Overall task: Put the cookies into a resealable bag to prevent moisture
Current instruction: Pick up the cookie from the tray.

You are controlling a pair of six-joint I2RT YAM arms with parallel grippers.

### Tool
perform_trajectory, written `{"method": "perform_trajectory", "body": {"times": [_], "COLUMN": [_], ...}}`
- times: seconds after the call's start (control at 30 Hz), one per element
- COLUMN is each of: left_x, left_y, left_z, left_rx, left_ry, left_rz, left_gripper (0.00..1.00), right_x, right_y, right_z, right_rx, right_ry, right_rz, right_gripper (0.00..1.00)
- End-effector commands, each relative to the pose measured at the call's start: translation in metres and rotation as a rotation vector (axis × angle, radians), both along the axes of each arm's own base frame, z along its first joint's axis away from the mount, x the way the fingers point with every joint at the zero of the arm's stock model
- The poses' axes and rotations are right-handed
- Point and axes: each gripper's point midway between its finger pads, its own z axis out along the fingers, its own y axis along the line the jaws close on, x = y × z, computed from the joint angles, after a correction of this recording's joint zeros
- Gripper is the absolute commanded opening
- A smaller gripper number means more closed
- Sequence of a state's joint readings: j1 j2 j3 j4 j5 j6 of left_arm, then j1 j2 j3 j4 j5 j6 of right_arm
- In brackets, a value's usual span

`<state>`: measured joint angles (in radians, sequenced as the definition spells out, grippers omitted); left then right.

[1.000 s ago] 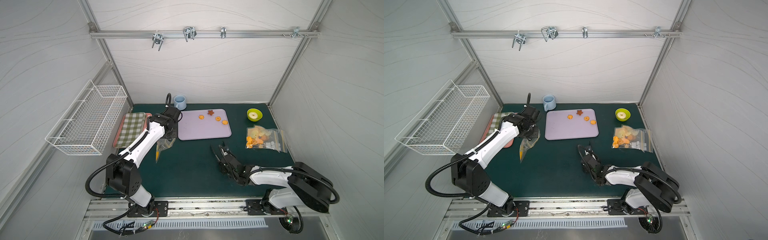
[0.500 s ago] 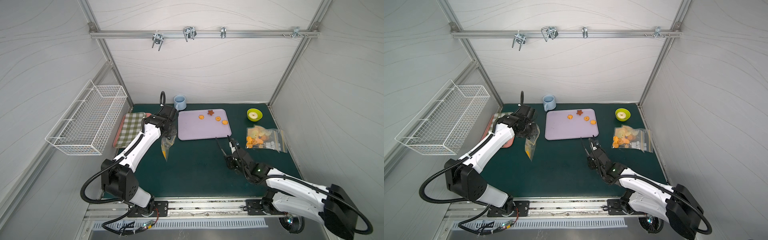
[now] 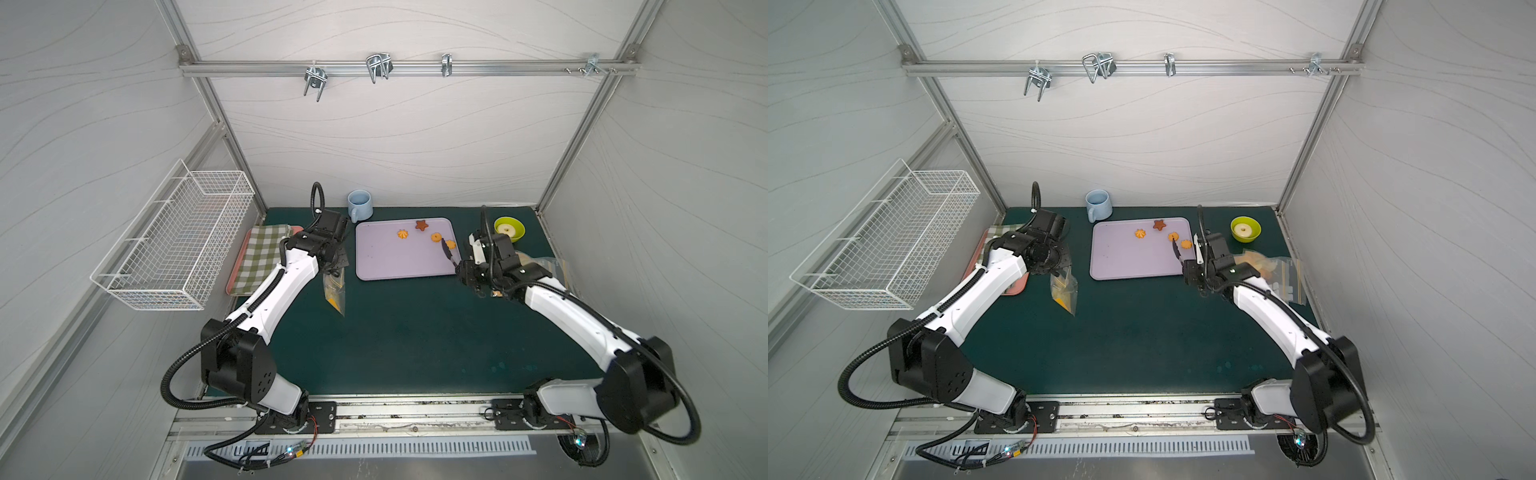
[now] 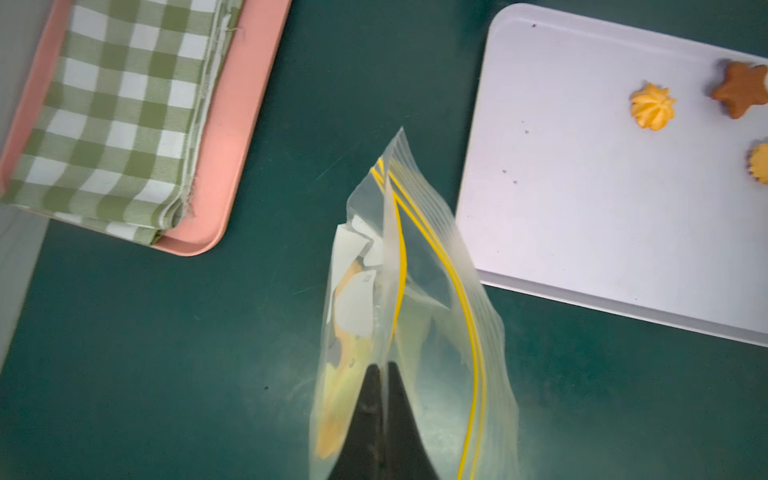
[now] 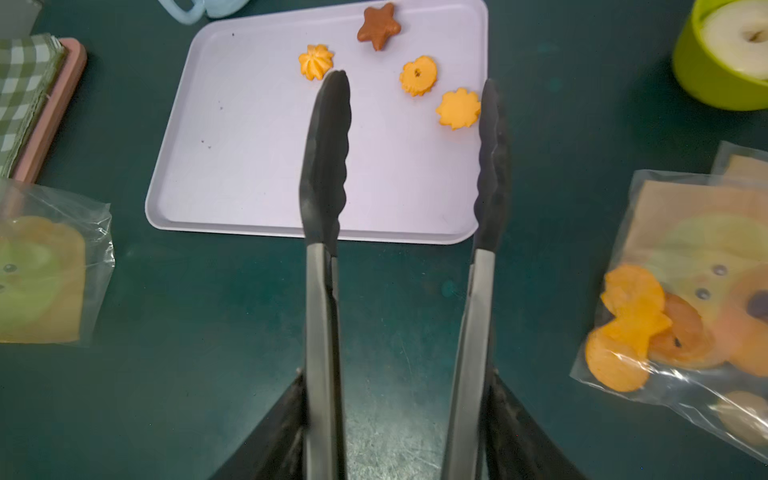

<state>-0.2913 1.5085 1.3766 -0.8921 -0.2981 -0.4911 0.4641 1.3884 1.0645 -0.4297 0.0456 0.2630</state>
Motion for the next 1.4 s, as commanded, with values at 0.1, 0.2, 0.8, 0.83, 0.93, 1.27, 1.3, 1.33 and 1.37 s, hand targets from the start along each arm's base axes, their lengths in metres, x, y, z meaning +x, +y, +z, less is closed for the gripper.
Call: {"method": "perform_trajectory", "body": {"times": [0.1,0.2,0.8,0.83,0.93,1.27,1.3,1.33,1.37], "left_x": [-0.005,0.002,0.065,0.066,0.068,0.065,0.065,0.065,0.065], "left_y": [0.050,0.060,0.008,0.007,0.002,0.001,0.001,0.001,0.001], "left_z": [0.057,0.060,-0.014,-0.015,-0.016,-0.022,-0.021,-0.021,-0.021], "left_rx": [0.192,0.286,0.104,0.096,0.072,0.070,0.068,0.067,0.067], "left_ry": [-0.042,-0.005,0.182,0.184,0.179,0.188,0.185,0.186,0.184], "left_rz": [0.058,0.061,-0.052,-0.056,-0.069,-0.083,-0.082,-0.083,-0.084], "left_gripper": [0.00,0.00,0.00,0.00,0.00,0.00,0.00,0.00,0.00], "right_x": [0.044,0.073,0.165,0.167,0.172,0.182,0.183,0.184,0.185], "right_y": [0.037,0.047,0.060,0.060,0.062,0.066,0.066,0.065,0.065], "right_z": [-0.013,-0.022,-0.053,-0.054,-0.057,-0.073,-0.074,-0.076,-0.077], "right_rx": [-0.021,-0.068,-0.209,-0.210,-0.208,-0.227,-0.231,-0.236,-0.238], "right_ry": [0.068,0.065,0.088,0.089,0.091,0.111,0.112,0.112,0.113], "right_rz": [0.132,0.161,0.168,0.169,0.176,0.191,0.193,0.192,0.192], "right_gripper": [0.61,0.61,0.63,0.63,0.63,0.62,0.62,0.62,0.62]}}
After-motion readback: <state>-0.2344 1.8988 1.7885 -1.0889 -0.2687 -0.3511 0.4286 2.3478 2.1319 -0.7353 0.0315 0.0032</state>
